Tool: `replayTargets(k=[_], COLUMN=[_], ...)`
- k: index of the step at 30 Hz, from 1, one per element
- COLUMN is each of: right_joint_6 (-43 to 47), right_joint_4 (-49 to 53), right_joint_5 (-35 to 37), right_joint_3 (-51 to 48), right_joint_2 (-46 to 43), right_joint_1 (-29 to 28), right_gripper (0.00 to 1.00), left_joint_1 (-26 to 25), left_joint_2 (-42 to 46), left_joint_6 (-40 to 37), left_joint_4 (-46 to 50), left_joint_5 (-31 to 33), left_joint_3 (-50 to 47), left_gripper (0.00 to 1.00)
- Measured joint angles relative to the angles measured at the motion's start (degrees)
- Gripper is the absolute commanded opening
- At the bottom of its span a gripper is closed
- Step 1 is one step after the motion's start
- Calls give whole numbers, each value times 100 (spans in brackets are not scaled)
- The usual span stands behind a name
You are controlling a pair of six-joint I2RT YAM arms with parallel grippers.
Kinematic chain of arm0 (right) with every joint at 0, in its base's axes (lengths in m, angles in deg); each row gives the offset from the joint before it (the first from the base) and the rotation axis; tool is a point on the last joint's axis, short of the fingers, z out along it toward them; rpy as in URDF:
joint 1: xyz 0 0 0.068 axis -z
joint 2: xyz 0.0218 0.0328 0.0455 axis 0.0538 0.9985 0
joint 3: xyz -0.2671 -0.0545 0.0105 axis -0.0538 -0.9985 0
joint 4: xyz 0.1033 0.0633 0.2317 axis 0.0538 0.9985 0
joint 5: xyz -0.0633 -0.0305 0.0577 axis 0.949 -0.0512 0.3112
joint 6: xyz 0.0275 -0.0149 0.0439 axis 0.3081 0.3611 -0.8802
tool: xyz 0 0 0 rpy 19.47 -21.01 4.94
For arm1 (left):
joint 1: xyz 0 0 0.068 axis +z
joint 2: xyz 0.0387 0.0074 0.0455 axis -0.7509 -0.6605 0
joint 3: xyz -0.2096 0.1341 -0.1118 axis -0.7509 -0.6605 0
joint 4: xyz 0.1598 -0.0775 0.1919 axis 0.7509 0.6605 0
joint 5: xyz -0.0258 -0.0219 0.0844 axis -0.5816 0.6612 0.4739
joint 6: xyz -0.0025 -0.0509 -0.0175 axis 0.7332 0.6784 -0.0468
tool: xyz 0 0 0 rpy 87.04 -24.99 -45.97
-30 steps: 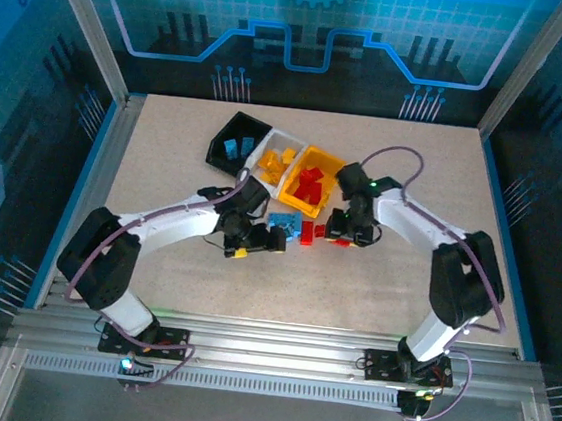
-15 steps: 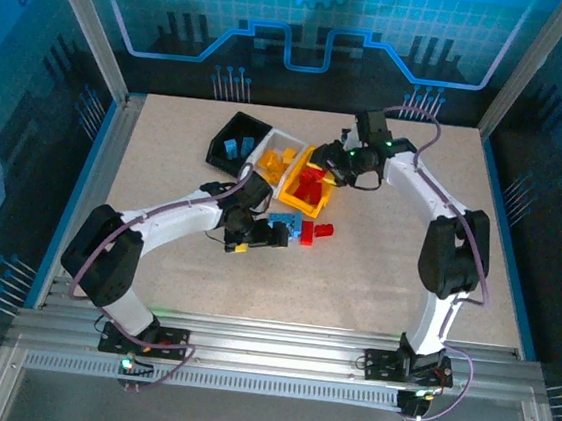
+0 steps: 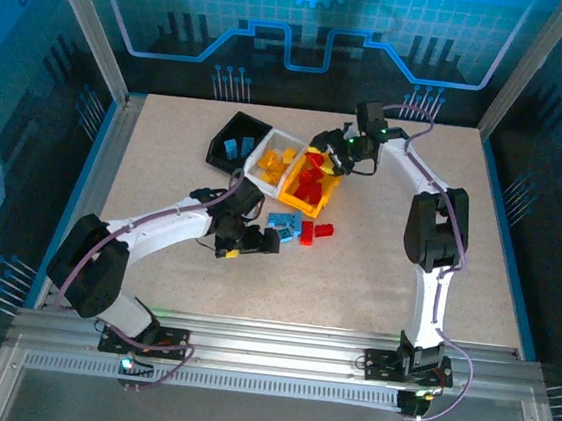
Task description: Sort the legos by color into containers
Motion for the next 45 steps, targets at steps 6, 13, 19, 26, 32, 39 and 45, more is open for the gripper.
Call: replayTargets(k=[6, 13, 19, 26, 32, 39, 45], right_joint_6=[2, 7, 50, 520, 1491, 2194, 2833], right_joint_4=[76, 83, 79, 431, 1250, 1714, 1840], right_joint_5=[4, 20, 20, 184, 1073, 1858, 2369], right_joint_3=[0, -188, -431, -710, -1115, -2361, -2564], right_joint_2=[2, -103, -323, -748, -1388, -2041, -2006], right_joint_1=[0, 52, 144, 177, 175, 118, -326], right_gripper=[67, 68, 68, 68, 67, 66, 67], left_joint_1=[0, 0, 0, 2, 7, 7, 7], left_joint_2=[0, -85, -223, -225, -332, -605, -715], left_joint_6=[0, 0, 2, 98, 149, 216, 295], left_joint_4=[-2, -22, -39, -131, -157, -201, -262], left_joint_5=[-2, -7, -9, -9, -11, -85, -153], left_joint_3=[0, 22, 48, 55, 114, 356, 505], left_gripper=[99, 99, 99, 99, 99, 99, 99])
